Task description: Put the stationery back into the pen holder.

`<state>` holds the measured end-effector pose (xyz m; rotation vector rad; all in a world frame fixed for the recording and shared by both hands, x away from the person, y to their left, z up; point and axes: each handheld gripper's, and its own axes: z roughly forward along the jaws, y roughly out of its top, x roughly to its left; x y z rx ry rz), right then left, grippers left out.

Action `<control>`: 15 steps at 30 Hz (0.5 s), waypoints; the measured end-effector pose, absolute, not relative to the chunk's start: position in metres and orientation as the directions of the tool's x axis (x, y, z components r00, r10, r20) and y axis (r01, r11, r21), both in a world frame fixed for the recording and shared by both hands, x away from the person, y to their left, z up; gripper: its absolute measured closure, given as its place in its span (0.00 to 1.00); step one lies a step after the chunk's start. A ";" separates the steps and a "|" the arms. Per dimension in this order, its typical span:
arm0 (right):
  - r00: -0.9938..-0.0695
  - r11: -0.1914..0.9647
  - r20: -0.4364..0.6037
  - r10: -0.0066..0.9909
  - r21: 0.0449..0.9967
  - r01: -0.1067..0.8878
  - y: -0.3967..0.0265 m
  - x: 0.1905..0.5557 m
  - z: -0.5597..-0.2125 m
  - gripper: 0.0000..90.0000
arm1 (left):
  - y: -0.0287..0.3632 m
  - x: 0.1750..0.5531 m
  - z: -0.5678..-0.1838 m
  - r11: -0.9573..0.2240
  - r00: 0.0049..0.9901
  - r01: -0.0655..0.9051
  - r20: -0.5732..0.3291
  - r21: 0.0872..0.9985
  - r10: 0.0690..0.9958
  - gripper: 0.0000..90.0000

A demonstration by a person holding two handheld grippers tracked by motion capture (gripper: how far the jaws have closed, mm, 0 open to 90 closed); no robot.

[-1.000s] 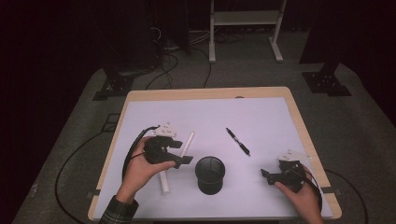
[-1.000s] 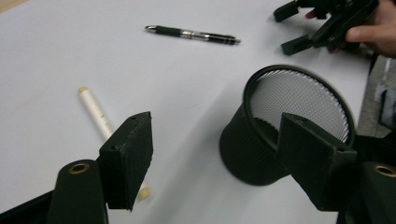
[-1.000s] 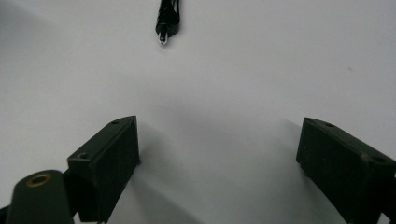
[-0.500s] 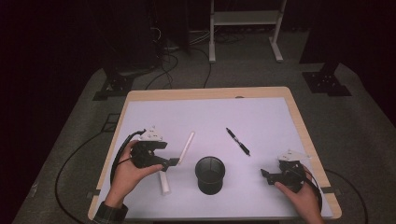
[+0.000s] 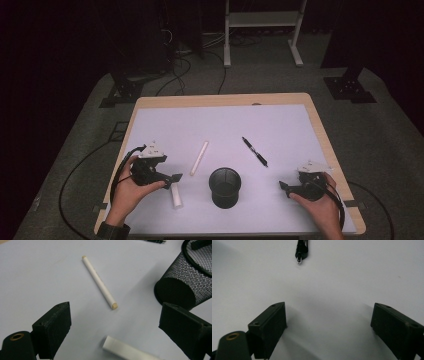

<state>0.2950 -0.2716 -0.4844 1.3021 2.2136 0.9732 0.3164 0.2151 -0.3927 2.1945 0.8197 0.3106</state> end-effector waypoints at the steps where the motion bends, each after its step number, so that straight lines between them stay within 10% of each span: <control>1: -0.491 0.326 0.013 0.871 0.731 0.599 -0.272 0.295 -0.484 0.13 | 0.218 0.316 -0.397 -0.507 0.762 0.461 -0.032 0.728 0.647 0.11; 15: -0.492 0.325 0.016 0.871 0.731 0.600 -0.272 0.296 -0.484 0.13 | 0.247 0.305 -0.432 -0.504 0.725 0.488 -0.010 0.713 0.688 0.11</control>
